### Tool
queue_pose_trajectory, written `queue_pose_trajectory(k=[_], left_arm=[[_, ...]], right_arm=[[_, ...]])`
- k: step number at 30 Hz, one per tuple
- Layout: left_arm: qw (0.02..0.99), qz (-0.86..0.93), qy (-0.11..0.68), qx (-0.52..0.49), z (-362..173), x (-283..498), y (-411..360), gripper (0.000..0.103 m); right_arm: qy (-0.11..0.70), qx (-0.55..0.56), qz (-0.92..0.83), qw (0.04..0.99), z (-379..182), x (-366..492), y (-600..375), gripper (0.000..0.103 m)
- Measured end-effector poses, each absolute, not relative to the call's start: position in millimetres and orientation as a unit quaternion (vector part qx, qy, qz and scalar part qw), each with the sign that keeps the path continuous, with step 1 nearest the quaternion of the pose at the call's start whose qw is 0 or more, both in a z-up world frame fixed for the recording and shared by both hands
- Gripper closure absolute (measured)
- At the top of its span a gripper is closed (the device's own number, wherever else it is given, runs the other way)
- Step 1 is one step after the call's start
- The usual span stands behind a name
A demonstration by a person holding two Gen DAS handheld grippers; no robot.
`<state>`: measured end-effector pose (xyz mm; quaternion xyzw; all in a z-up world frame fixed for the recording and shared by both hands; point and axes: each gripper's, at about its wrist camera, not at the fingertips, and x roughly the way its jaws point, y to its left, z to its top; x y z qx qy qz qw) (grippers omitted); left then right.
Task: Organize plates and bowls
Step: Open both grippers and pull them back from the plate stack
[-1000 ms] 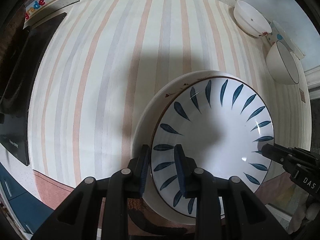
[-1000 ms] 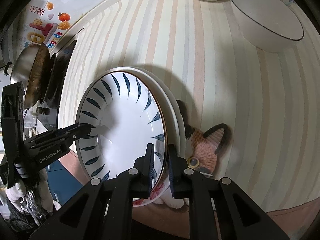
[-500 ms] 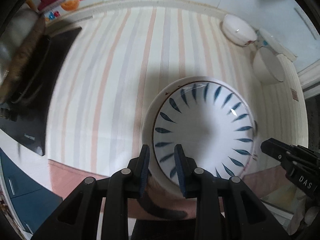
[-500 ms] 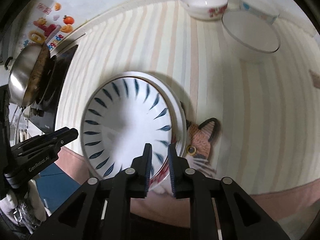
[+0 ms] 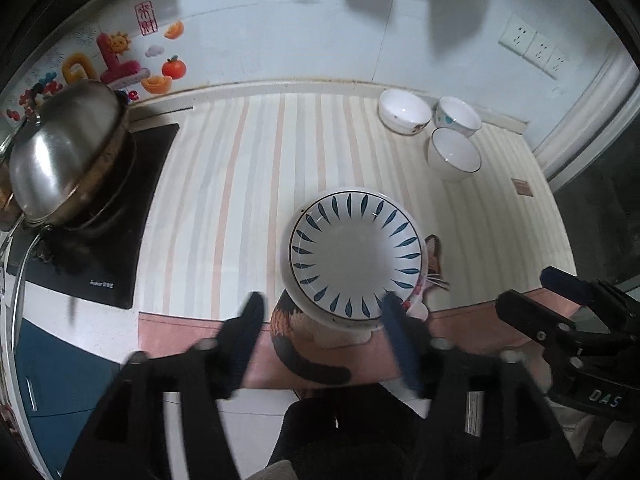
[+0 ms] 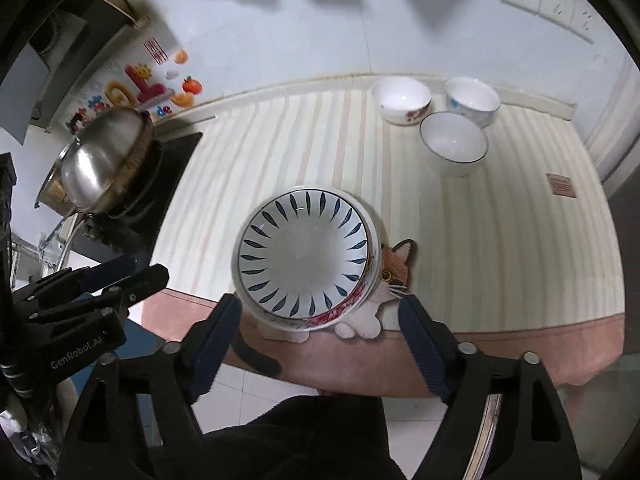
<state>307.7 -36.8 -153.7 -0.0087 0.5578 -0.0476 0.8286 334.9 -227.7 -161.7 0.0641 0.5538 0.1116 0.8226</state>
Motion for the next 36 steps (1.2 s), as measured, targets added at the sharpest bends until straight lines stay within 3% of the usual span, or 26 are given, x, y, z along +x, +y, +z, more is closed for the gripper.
queue_pose_trajectory(k=[1,3,12,22,29,36], left_arm=[[0.83,-0.047,0.555,-0.009,-150,303,-36,0.025],[0.834,-0.051,0.549,-0.01,-142,294,-35,0.019],[0.844,-0.053,0.534,-0.009,-123,257,-32,0.019],[0.849,-0.039,0.527,-0.008,-119,251,-35,0.019],[0.853,-0.023,0.522,-0.009,-123,290,-52,0.019],[0.851,-0.026,0.524,-0.025,-132,379,-90,0.019]], right_arm=[[0.551,0.066,0.11,0.824,-156,330,-227,0.015],[0.541,0.066,0.107,0.831,-143,316,-227,0.013],[0.511,0.069,0.091,0.852,-106,271,-225,0.009],[0.515,0.079,0.095,0.848,-102,260,-228,0.008],[0.52,0.107,0.111,0.84,-114,295,-254,0.008],[0.53,0.162,0.133,0.822,-145,373,-309,0.008]])
